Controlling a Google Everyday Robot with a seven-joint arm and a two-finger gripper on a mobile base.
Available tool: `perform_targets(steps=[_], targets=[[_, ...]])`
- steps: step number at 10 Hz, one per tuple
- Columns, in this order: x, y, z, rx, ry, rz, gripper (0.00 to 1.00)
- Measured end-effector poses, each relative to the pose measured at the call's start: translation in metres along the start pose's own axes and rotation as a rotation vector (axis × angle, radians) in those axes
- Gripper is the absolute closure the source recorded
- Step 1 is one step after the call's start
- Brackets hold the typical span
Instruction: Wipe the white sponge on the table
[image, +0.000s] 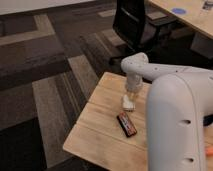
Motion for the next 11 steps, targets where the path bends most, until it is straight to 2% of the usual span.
perform_targets(steps=[2, 3, 4, 6, 8, 10, 11], targets=[[-0.013, 0.0076, -0.0012, -0.009, -0.014, -0.02, 0.99], [-0.0131, 0.0066, -0.001, -0.009, -0.014, -0.018, 0.93], [-0.0129, 0.007, -0.0009, -0.008, -0.013, -0.019, 0.76], [-0.013, 0.0063, -0.0009, -0.008, -0.013, -0.018, 0.47], [-0.013, 0.006, -0.0008, -0.008, -0.013, -0.018, 0.42], [-0.0134, 0.0051, -0.0009, -0.007, -0.014, -0.017, 0.2], [-0.0135, 0.0033, -0.0008, -0.007, -0.014, -0.014, 0.2]])
